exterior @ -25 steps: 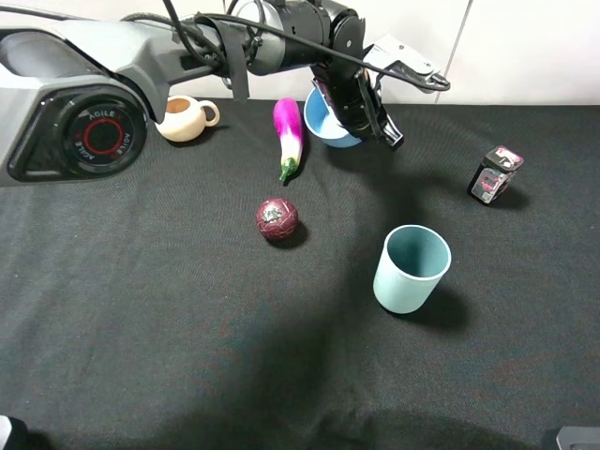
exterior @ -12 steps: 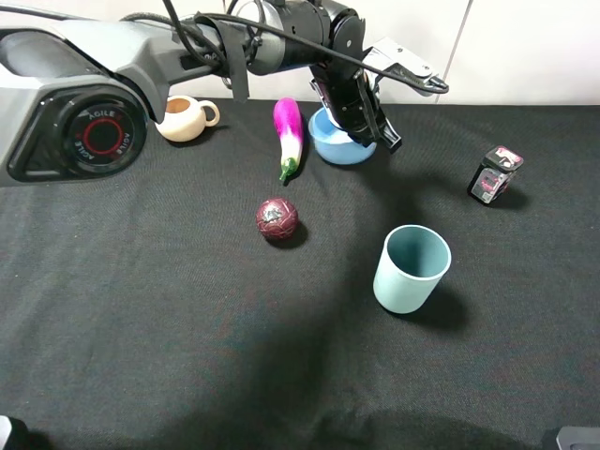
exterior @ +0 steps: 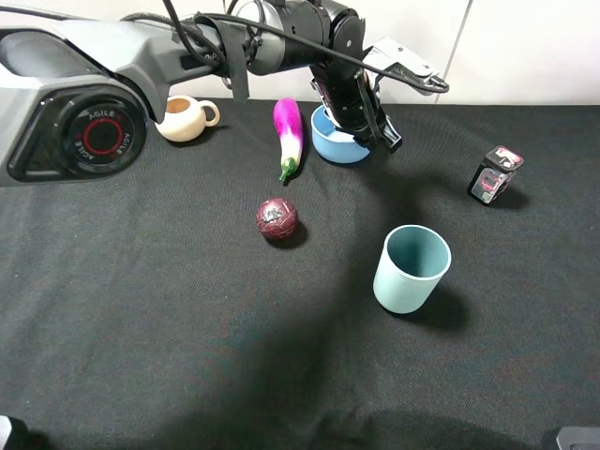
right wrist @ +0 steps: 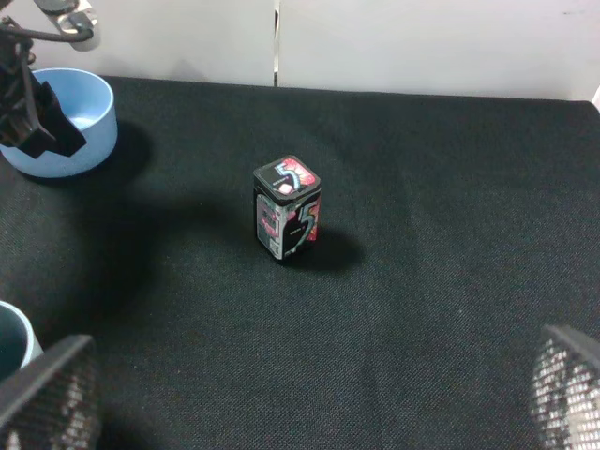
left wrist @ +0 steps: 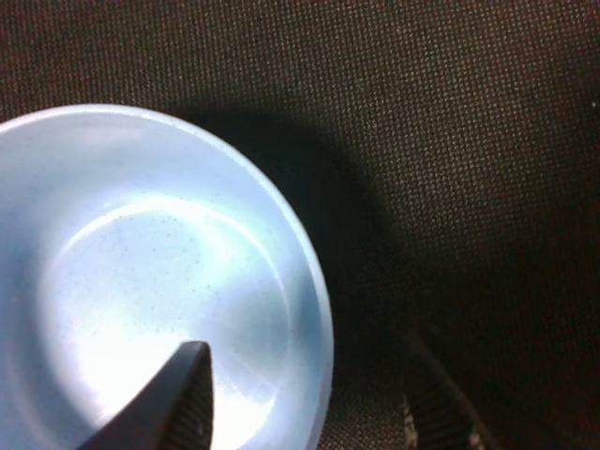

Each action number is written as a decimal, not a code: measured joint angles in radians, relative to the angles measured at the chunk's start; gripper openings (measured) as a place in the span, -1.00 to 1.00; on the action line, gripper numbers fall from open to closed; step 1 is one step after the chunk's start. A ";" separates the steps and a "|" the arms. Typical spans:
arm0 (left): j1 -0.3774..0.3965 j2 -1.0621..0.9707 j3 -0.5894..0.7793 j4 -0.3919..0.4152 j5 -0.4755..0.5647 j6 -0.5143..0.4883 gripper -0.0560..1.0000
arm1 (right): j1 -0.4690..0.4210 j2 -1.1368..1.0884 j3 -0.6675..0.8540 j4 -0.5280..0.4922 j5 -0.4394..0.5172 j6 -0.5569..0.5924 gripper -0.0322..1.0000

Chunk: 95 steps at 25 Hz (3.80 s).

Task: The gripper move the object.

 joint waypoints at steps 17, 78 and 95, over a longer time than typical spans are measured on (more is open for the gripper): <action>0.000 -0.112 -0.033 0.155 0.255 -0.002 0.10 | 0.000 0.000 0.000 0.000 0.000 0.000 0.41; 0.000 -0.730 0.339 0.139 0.523 -0.092 0.98 | 0.000 0.000 0.000 0.001 0.000 0.000 0.41; 0.000 -1.150 0.712 0.175 0.524 -0.096 0.98 | 0.000 0.000 0.000 0.001 0.000 0.000 0.41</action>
